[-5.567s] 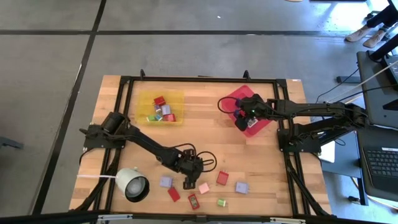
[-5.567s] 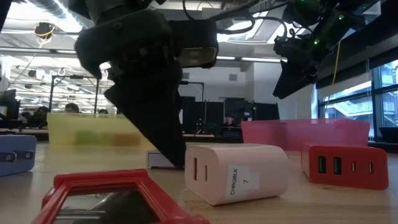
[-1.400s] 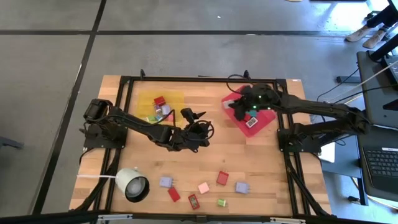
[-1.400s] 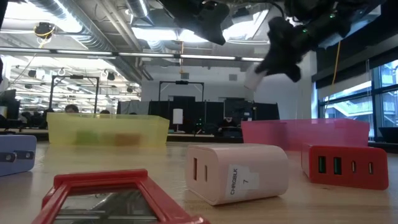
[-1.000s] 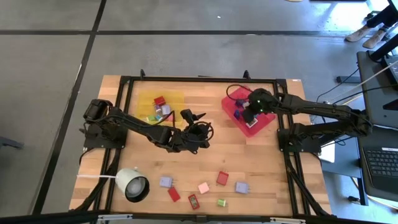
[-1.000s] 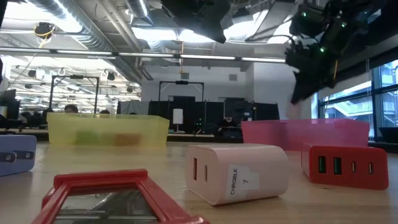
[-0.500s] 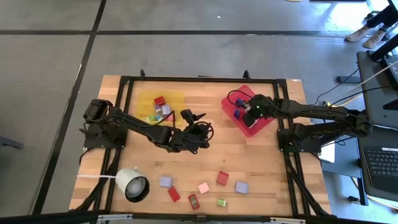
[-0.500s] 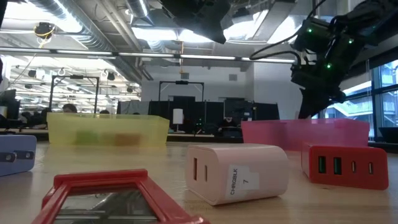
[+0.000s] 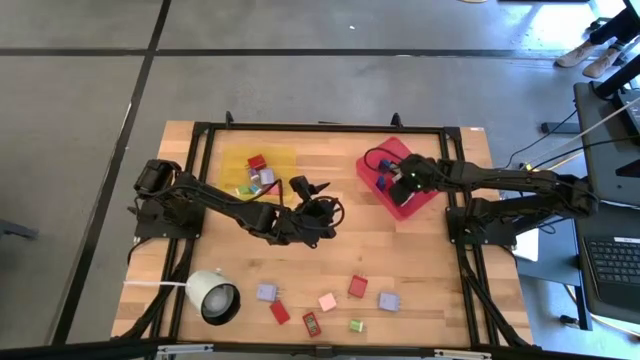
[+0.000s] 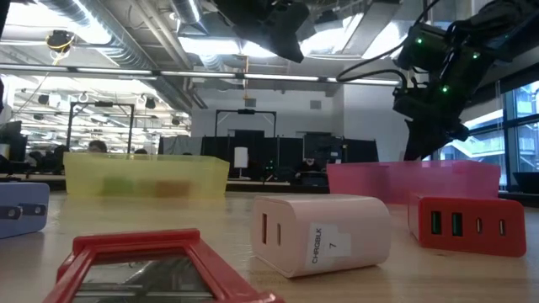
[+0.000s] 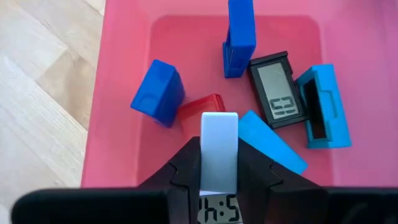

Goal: Pick & Place Office items
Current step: Put the white digital clock into the pink bin

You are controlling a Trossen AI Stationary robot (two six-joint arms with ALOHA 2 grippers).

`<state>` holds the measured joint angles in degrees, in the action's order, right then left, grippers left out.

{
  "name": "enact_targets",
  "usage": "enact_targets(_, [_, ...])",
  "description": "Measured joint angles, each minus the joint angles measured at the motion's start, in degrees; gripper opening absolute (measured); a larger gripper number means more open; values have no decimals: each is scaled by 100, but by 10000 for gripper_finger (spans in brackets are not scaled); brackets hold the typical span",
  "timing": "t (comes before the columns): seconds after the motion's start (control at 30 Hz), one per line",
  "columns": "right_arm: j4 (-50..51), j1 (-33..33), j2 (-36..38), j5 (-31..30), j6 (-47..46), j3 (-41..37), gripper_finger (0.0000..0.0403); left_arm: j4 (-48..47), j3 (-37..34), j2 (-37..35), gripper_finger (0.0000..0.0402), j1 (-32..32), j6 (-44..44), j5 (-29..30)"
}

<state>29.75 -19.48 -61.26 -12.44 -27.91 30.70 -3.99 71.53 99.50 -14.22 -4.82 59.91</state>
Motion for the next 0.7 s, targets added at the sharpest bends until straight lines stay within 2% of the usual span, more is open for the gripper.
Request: enact_targets(0.7, [-36,207,-43,-47,-90,-26,83,-107,0,0,224,0,127,1])
